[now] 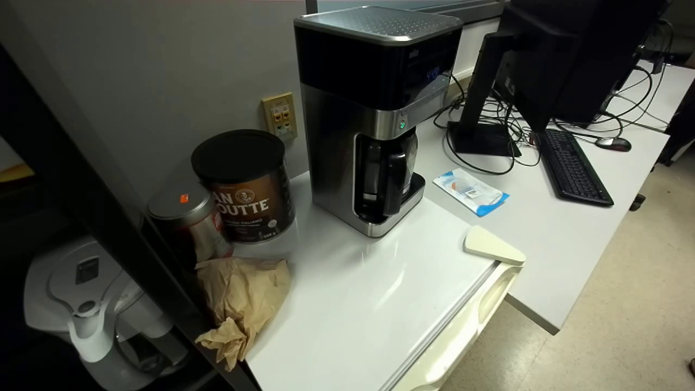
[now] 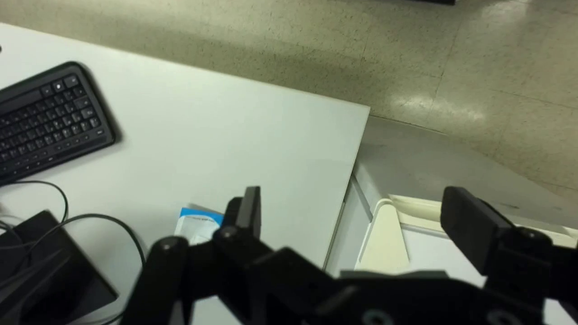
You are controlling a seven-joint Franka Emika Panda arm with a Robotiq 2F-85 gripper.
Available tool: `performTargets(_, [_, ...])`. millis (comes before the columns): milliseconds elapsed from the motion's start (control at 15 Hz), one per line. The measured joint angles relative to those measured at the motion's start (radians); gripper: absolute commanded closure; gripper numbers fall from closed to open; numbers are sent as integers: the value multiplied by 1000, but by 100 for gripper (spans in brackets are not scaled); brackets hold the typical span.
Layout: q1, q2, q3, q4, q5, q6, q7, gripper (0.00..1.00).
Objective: Press a button on the coffeemaker
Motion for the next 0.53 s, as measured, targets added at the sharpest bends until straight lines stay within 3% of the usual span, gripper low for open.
performTargets(533, [7, 220, 64, 107, -11, 343, 6, 86])
